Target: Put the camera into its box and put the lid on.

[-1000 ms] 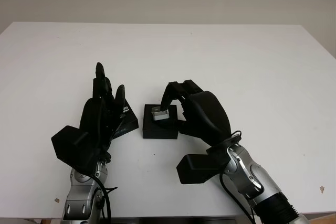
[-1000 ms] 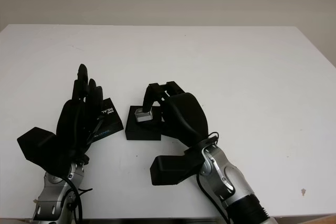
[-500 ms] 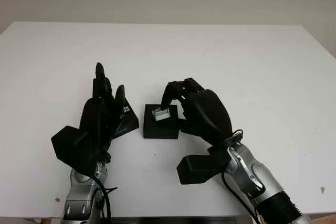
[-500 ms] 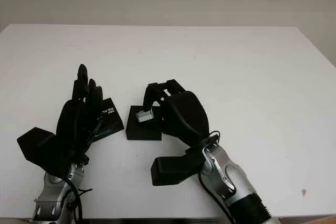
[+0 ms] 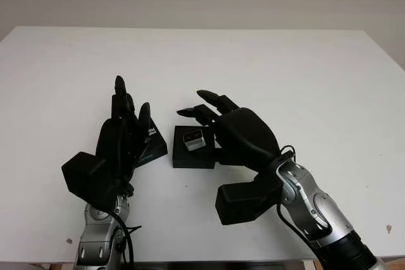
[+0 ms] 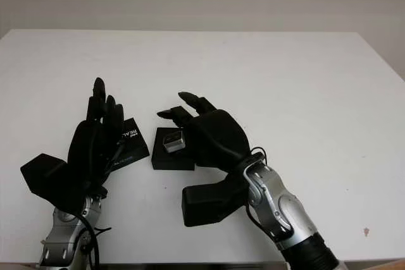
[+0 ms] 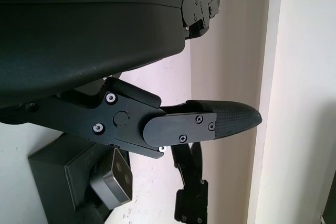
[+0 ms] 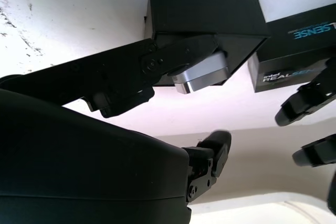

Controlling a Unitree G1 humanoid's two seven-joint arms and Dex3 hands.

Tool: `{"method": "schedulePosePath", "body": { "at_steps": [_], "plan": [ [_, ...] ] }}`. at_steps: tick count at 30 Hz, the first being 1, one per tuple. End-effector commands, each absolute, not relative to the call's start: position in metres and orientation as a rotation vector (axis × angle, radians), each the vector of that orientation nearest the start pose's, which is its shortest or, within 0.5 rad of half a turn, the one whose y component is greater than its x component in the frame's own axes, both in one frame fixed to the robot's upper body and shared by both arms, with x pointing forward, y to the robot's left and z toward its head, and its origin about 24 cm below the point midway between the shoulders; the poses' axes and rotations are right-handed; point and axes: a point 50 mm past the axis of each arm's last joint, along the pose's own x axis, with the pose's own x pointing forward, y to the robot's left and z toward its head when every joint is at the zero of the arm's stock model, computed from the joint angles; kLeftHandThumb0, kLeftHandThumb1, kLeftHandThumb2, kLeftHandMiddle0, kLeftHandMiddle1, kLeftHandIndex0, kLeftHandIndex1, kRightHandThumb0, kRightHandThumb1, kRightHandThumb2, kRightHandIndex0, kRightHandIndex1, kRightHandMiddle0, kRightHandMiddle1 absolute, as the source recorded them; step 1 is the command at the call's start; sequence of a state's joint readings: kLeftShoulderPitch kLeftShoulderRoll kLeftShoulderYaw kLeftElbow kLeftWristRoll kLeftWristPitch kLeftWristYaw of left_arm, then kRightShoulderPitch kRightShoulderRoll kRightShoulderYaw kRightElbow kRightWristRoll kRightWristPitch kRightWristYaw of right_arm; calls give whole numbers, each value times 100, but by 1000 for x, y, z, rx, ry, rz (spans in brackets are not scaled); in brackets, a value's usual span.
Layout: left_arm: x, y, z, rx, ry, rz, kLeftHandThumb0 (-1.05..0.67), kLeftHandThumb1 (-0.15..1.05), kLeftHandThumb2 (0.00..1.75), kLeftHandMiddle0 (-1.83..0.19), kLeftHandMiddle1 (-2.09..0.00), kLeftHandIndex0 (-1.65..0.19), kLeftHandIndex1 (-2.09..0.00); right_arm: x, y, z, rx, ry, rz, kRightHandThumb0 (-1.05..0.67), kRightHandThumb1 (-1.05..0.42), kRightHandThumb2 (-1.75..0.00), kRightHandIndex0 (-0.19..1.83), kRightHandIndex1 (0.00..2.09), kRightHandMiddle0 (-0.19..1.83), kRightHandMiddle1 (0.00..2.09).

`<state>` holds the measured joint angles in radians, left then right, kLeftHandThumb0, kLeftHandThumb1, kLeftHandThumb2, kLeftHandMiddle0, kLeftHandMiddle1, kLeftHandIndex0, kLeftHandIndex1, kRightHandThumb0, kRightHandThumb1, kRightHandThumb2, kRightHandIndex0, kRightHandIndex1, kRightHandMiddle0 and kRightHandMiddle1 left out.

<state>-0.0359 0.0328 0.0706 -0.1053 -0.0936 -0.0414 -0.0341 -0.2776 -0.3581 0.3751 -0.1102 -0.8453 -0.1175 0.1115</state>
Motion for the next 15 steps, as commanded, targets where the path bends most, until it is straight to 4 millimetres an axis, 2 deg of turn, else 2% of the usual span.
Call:
{"method": "schedulePosePath", "body": {
  "at_steps": [1, 8, 12, 15],
  "plan": [
    [257, 169, 81, -58, -197, 25, -75, 105, 47, 19, 0, 19, 0, 272, -94, 120, -1228, -519, 434, -47, -96, -7, -8, 9, 7, 24],
    [258, 170, 81, -56, -198, 31, -73, 105, 48, 19, 0, 19, 0, 272, -101, 132, -1144, -458, 511, -42, -101, -7, -5, 9, 17, 22],
    [257, 169, 81, -65, -199, 33, -73, 105, 47, 19, 0, 19, 0, 277, -114, 162, -1064, -364, 612, -38, -97, -5, 0, 10, 21, 20],
    [257, 170, 81, -61, -199, 36, -73, 105, 47, 19, 0, 19, 0, 279, -121, 180, -1029, -366, 633, -40, -95, -5, 6, 11, 27, 18]
  ]
}}
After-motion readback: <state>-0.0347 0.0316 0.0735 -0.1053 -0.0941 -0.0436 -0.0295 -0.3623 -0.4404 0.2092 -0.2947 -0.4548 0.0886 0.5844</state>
